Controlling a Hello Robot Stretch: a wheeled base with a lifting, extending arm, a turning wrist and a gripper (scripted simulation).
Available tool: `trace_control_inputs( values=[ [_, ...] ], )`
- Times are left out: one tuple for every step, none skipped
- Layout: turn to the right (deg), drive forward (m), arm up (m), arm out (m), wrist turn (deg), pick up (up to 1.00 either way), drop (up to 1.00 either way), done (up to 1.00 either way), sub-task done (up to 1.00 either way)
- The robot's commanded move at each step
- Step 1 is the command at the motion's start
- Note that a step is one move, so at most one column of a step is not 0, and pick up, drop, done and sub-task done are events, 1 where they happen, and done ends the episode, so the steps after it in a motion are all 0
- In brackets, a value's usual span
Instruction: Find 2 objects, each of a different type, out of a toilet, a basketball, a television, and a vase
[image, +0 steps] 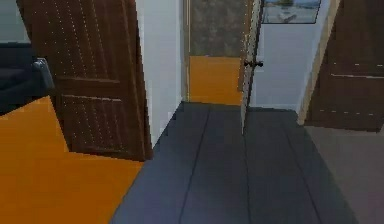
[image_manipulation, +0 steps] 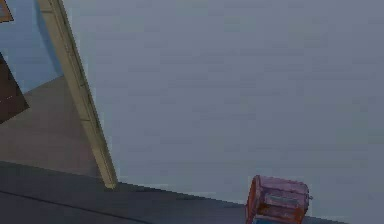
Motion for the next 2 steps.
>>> trace_control_inputs(
  values=[
    [0.0,0.05,0.0,0.0,0.0,0.0,0.0,0.0,0.0],
    [-39.0,0.0,0.0,0.0,0.0,0.0,0.0,0.0,0.0]
  ],
)
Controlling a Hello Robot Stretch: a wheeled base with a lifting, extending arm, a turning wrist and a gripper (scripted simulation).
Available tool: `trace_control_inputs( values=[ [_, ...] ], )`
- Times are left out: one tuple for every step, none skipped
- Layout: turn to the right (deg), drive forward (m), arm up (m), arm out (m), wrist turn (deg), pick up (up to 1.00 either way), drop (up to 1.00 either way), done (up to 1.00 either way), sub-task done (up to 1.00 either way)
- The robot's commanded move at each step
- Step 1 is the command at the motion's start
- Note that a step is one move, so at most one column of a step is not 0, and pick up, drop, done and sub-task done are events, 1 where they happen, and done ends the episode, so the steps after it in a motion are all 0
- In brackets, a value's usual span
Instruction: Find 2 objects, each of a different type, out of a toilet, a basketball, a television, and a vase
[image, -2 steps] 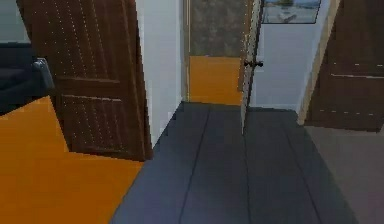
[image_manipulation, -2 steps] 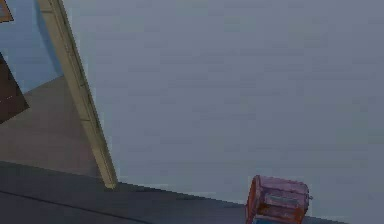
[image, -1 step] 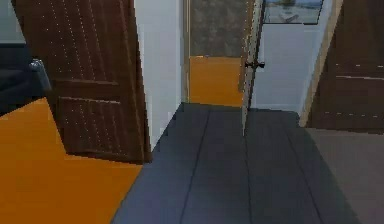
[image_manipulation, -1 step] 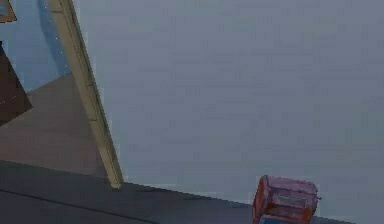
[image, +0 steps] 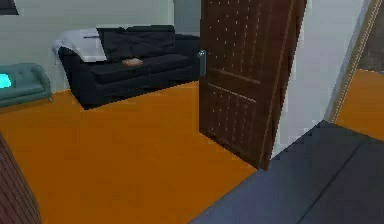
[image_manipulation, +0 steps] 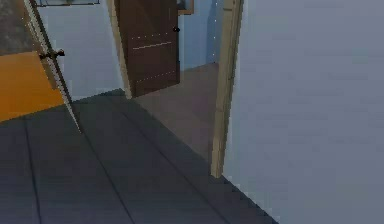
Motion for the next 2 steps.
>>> trace_control_inputs(
  values=[
    [0.0,0.7,0.0,0.0,0.0,0.0,0.0,0.0,0.0],
    [-21.0,0.0,0.0,0.0,0.0,0.0,0.0,0.0,0.0]
  ],
)
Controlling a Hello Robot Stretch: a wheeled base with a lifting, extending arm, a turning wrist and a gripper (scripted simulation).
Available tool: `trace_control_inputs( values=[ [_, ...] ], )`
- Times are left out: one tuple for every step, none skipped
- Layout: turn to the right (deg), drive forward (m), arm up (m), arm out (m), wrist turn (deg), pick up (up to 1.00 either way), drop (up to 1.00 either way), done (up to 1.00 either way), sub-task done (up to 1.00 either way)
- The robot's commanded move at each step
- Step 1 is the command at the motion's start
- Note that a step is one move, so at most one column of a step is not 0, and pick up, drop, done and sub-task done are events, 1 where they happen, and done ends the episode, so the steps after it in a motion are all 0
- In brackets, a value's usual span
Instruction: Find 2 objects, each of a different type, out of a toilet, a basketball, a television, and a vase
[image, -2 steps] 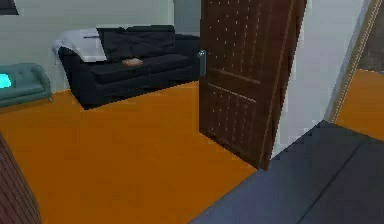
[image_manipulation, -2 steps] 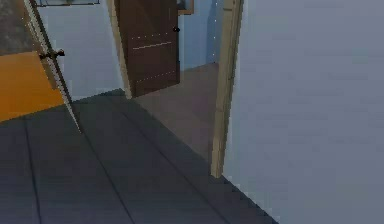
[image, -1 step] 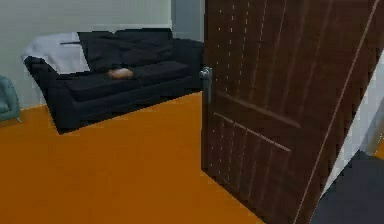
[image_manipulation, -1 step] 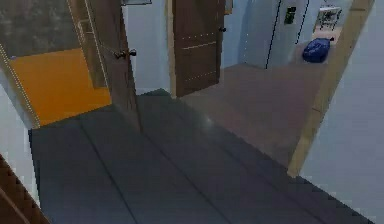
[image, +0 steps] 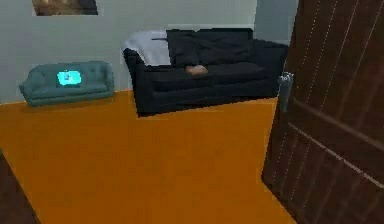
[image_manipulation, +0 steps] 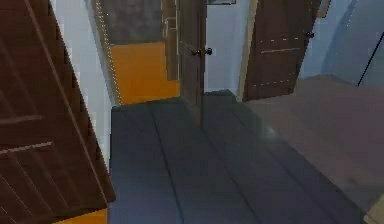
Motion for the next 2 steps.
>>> trace_control_inputs(
  values=[
    [0.0,1.0,0.0,0.0,0.0,0.0,0.0,0.0,0.0],
    [0.0,0.55,0.0,0.0,0.0,0.0,0.0,0.0,0.0]
  ],
)
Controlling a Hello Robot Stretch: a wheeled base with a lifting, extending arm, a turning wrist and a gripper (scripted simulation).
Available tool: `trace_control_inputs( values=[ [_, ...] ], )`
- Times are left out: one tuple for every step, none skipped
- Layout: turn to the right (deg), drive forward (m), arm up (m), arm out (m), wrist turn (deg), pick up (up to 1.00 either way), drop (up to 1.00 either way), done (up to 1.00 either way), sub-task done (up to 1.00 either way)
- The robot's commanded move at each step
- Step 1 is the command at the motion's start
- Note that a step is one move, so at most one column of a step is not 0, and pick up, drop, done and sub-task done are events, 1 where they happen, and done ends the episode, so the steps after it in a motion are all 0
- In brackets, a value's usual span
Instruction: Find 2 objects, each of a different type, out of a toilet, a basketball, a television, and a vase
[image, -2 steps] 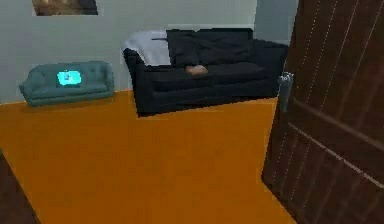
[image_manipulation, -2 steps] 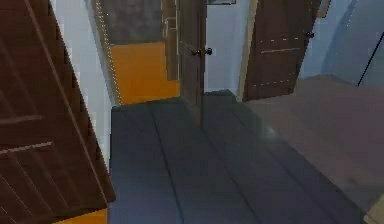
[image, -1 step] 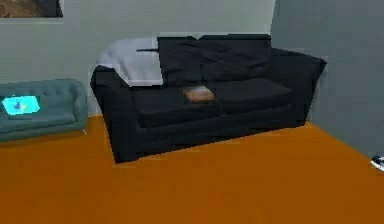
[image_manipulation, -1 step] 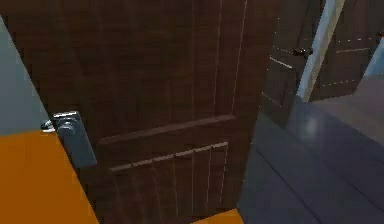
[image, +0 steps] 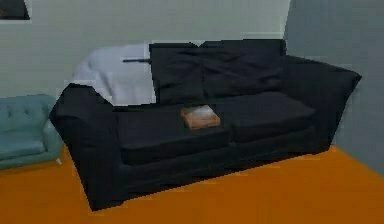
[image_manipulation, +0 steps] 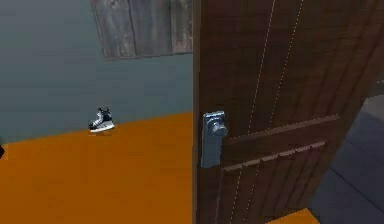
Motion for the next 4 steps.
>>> trace_control_inputs(
  values=[
    [21.0,0.0,0.0,0.0,0.0,0.0,0.0,0.0,0.0],
    [0.0,0.65,0.0,0.0,0.0,0.0,0.0,0.0,0.0],
    [45.0,0.0,0.0,0.0,0.0,0.0,0.0,0.0,0.0],
    [0.0,0.45,0.0,0.0,0.0,0.0,0.0,0.0,0.0]
  ],
)
